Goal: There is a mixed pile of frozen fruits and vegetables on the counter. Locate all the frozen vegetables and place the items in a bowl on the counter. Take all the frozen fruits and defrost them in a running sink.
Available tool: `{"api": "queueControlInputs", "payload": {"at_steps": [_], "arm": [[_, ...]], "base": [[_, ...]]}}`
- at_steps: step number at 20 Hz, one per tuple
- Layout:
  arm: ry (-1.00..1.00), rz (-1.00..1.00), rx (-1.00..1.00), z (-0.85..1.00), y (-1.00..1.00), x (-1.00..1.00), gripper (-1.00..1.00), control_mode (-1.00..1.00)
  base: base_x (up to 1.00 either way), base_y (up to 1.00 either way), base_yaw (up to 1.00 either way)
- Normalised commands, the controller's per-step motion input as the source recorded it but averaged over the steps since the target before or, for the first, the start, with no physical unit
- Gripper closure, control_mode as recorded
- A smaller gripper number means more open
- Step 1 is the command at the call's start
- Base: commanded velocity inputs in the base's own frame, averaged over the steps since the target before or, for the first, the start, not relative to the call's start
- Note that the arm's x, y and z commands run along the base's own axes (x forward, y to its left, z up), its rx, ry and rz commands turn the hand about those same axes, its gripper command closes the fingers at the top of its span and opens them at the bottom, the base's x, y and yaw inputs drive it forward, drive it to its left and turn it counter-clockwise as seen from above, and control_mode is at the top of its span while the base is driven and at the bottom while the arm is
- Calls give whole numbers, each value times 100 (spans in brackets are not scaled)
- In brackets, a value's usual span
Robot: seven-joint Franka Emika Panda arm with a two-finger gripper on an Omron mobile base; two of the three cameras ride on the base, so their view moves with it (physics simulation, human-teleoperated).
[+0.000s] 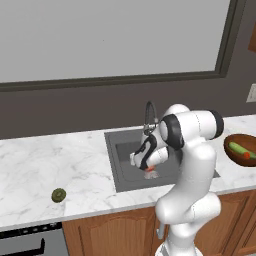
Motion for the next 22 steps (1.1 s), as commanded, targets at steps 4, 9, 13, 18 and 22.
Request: {"api": "queueControlInputs", "payload": {"at_steps": [4, 9, 13, 18, 22], "arm": [[0, 0, 0, -37, 0, 25, 100, -100], [-3, 0, 0, -32, 0, 33, 100, -100], [-3, 0, 0, -36, 0, 31, 100, -100], [-2, 0, 0, -28, 5, 19, -100, -100], [1, 0, 0, -2, 3, 0, -100, -100]], "base": [[0, 0, 0], [0, 0, 0], [0, 0, 0], [0, 0, 0], [0, 0, 0]]}}
